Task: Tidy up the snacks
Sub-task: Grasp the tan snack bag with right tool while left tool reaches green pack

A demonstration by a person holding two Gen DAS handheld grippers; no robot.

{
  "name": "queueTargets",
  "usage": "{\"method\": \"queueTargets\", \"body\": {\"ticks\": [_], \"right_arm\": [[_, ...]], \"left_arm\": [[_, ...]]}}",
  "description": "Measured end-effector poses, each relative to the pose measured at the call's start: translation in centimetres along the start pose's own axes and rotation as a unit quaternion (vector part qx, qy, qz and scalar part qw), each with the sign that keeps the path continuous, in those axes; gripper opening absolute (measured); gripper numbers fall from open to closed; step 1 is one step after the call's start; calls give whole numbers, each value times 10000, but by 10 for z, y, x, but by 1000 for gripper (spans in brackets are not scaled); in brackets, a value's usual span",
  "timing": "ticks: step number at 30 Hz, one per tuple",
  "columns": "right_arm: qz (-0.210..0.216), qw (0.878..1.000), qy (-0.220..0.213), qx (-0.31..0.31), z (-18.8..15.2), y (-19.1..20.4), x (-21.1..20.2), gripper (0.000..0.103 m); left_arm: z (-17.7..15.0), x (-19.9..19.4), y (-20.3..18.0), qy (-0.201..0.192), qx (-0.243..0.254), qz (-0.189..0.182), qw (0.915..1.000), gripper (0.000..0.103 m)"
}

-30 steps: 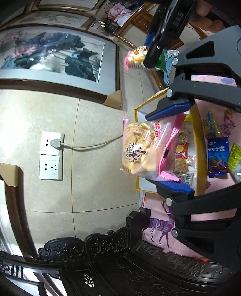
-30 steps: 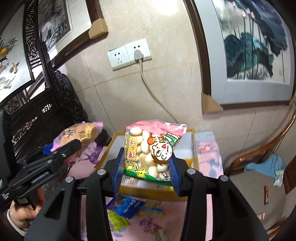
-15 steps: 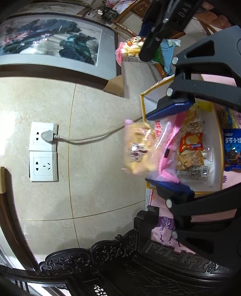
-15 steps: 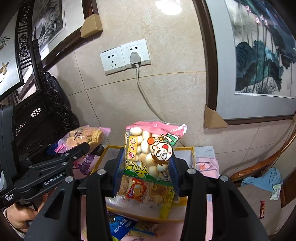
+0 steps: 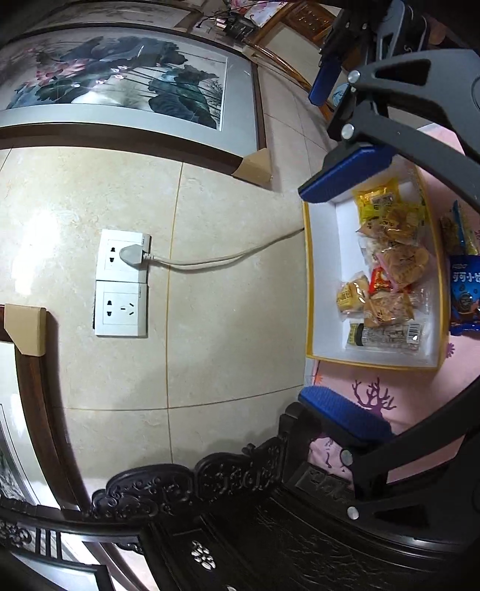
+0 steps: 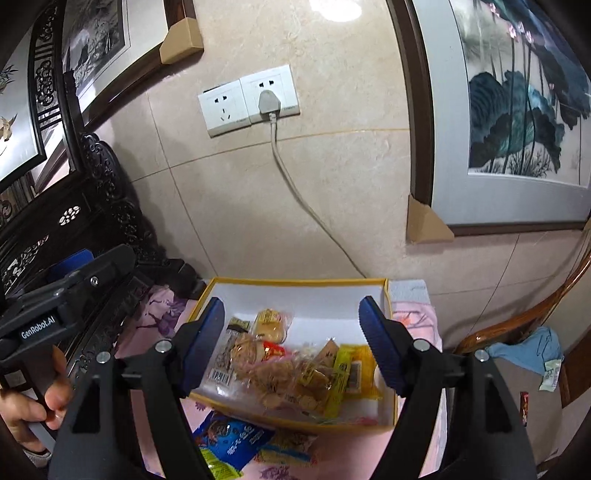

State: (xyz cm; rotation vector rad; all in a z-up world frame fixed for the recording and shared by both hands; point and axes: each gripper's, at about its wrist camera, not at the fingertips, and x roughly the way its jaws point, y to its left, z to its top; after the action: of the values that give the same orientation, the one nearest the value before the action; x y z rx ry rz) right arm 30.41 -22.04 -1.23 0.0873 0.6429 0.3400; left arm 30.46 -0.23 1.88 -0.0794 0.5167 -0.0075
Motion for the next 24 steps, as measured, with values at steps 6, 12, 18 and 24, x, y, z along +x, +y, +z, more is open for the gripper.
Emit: {"method": "queueTargets", "body": {"ticks": [6,12,18,24], "right_arm": [[-340,9990,274,-62,-26,-7,-11,76],[-642,9903,1230,124,-95,-24,-3,76],[-119,9750,2172,458,-181,-32,7,76],[255,9606,2754,266,-235,-24,27,76]], "left_arm": [[-22,-22,10,82,-41,82,9999,101],[-66,-38,23,464,-189,215,9985,101],[-138,-54,41,1131,-485,245,9921,101],[-201,-69,50,1754,-510,301,9827,101]]}}
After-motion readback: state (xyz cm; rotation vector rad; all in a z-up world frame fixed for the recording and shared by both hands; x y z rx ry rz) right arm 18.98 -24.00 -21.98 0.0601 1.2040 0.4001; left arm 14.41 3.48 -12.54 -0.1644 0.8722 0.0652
